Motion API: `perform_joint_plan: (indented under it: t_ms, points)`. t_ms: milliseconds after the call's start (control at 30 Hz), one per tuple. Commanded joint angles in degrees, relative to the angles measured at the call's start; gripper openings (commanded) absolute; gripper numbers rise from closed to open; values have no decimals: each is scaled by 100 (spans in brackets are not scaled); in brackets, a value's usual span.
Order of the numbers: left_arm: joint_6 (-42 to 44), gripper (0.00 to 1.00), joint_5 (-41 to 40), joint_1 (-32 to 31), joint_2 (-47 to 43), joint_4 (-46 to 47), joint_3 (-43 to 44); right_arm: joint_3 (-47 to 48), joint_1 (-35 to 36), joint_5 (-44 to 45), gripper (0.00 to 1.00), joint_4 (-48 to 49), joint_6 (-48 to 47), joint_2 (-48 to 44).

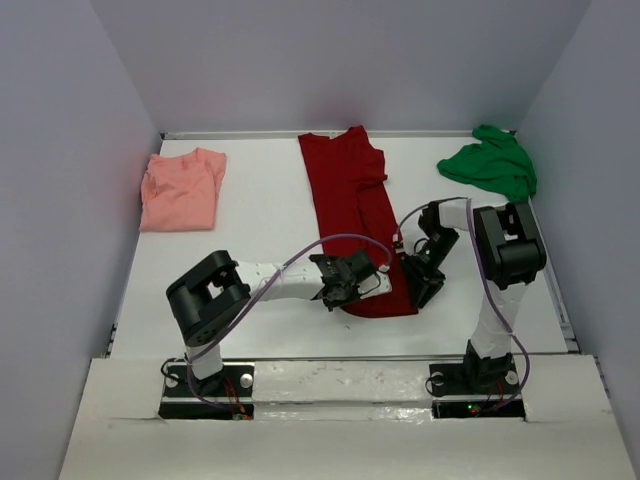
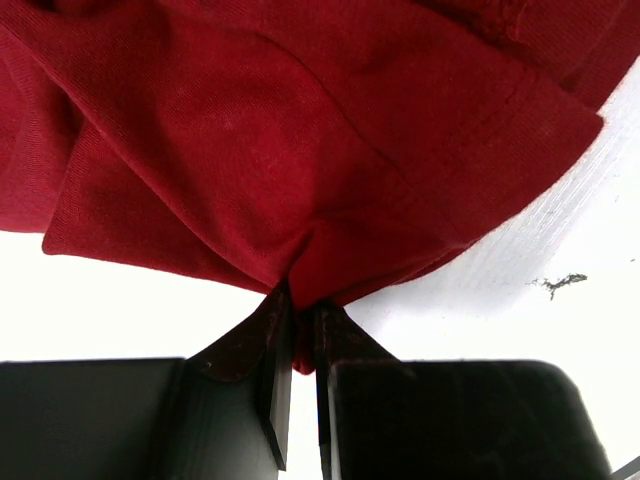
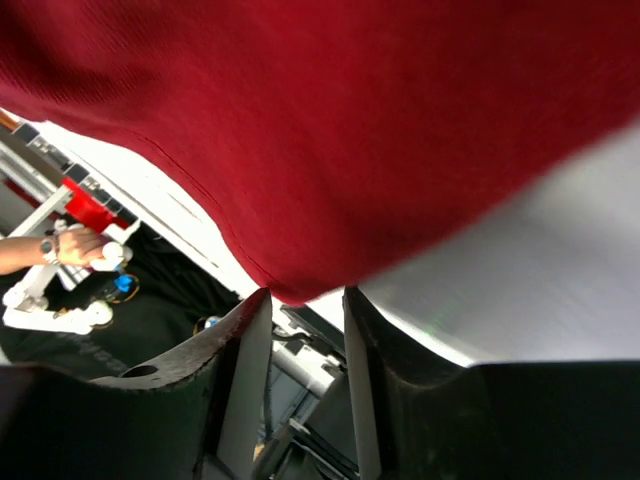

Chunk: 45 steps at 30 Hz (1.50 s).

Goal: Fold and stack the t-shirts
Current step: Fold the tshirt

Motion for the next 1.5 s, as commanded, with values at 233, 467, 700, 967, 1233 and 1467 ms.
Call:
perform_joint_plan:
  t_ms: [233,467,700,967,1233,1467]
  points:
    - [-34,0,2,34,-196,-153,284,1,384,-103,39,888,193,88]
    - [-34,0,-33,34,-213,-206,310,-34,384,107,0,906,211,-44]
    - [98,0,178,52,-617,-311,398,185,384,-50,0,441,-52,-483]
    - [362,0,782,131,-987,-732,899,765,384,178,0,-219,-193,-984]
    - [502,0,451,175,-1224,-812,1145,1442,384,415,0,-632,-158,-1186]
    - [441,0,-190,350,-1356,-496,900,2127,384,819,0,-650,-18,-1213]
